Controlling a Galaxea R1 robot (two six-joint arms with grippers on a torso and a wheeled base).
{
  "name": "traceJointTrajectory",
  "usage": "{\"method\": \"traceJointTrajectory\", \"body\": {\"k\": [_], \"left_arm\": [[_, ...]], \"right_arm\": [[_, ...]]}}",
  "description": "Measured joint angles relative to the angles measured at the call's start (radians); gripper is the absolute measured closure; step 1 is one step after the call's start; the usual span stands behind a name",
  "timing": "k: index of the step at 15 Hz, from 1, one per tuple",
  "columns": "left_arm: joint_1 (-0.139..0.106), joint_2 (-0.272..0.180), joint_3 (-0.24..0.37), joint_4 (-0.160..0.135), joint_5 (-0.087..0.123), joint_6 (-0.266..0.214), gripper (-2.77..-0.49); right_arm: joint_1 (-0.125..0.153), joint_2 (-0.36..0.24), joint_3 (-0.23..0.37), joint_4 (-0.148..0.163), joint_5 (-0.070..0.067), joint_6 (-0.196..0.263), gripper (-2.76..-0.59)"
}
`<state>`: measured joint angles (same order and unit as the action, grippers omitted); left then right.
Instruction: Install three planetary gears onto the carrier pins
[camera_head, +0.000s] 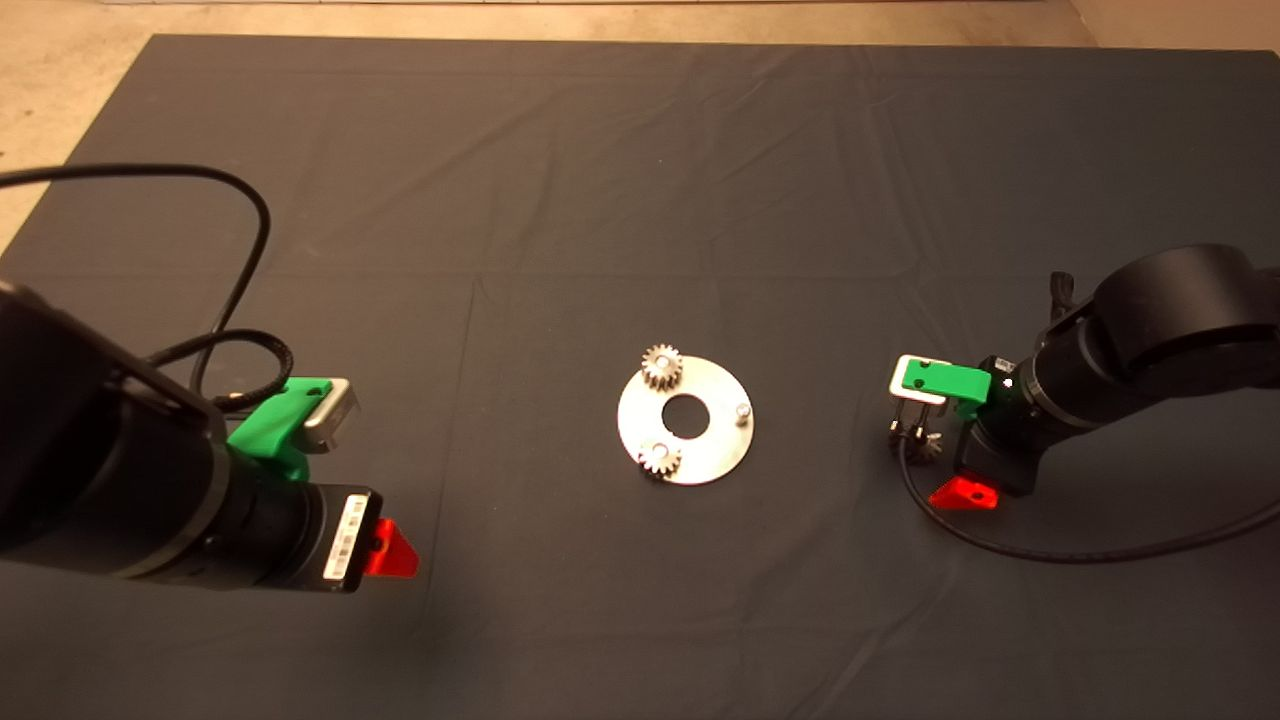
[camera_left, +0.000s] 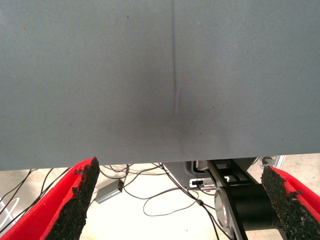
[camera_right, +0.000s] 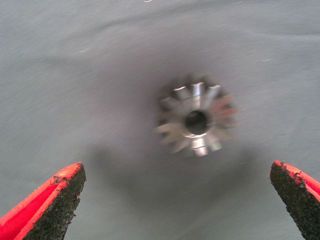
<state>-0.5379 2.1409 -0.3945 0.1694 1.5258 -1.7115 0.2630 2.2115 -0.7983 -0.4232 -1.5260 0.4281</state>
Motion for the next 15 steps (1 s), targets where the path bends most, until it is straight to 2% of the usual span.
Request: {"method": "traceJointTrajectory", "body": {"k": [4,5,7,8,11,13,15], "left_arm": [[0.000,-0.003,0.007,-0.002,0.000,0.000,-2.30],[0.000,-0.003,0.010,-0.002,0.000,0.000,-2.30],[0.000,-0.003,0.011,-0.004,0.000,0.000,-2.30],[0.000,-0.006,0.011,-0.005,0.000,0.000,-2.30],[0.000,-0.006,0.019,-0.005,0.000,0.000,-2.30],[0.000,-0.006,0.021,-0.005,0.000,0.000,-2.30],[0.000,-0.006,0.022,-0.005,0.000,0.000,-2.30]], "right_arm": [[-0.022,0.002,-0.070,-0.013,0.000,0.007,-2.75],[-0.022,0.002,-0.075,-0.014,0.007,0.007,-2.75],[-0.022,0.002,-0.077,-0.014,0.034,0.014,-2.75],[-0.022,0.003,-0.077,-0.014,0.039,0.015,-2.75],[-0.022,0.003,-0.077,-0.014,0.041,0.026,-2.75],[-0.022,0.003,-0.077,-0.014,0.057,0.037,-2.69],[-0.022,0.007,-0.076,-0.014,0.062,0.039,-2.69]]}}
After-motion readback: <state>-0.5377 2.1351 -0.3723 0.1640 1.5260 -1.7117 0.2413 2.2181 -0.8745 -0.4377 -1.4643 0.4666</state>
